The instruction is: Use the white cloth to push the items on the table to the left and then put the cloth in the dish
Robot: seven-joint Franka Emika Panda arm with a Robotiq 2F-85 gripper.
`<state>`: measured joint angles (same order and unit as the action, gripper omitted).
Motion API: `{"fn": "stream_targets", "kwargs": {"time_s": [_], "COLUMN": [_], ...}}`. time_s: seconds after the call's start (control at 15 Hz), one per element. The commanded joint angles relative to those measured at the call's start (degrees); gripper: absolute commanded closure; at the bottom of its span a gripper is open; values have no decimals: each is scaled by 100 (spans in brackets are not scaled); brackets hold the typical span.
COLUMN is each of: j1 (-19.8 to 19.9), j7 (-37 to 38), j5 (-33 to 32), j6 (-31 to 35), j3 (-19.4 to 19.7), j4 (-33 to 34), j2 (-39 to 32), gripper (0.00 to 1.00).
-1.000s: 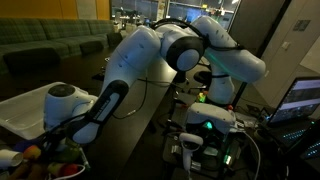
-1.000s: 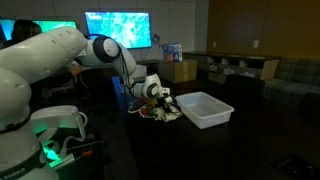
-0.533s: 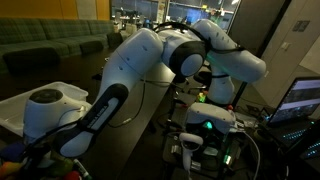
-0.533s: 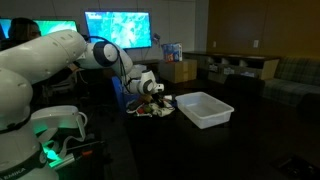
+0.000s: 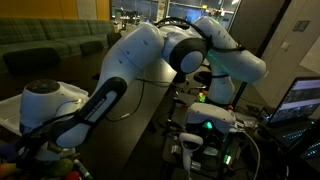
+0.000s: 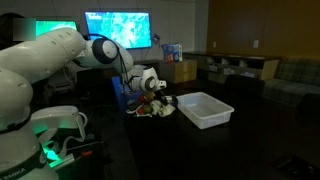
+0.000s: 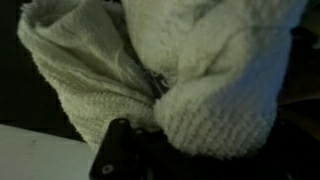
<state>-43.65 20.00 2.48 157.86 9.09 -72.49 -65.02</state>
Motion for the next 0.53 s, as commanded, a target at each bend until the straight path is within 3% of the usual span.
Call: {"fn": "stream_targets", "kwargs": {"time_s": [0.0,0.2,0.47], "j1": [-129,-317,-502], "j7": [8,105,618], "j5": [-178,-184,-749], "j6": [255,481,739], "j3": [465,969,1508], "j4": [-1127,-2007,-3089], "j2": [699,1065,1516], "gripper": [100,100,100]}}
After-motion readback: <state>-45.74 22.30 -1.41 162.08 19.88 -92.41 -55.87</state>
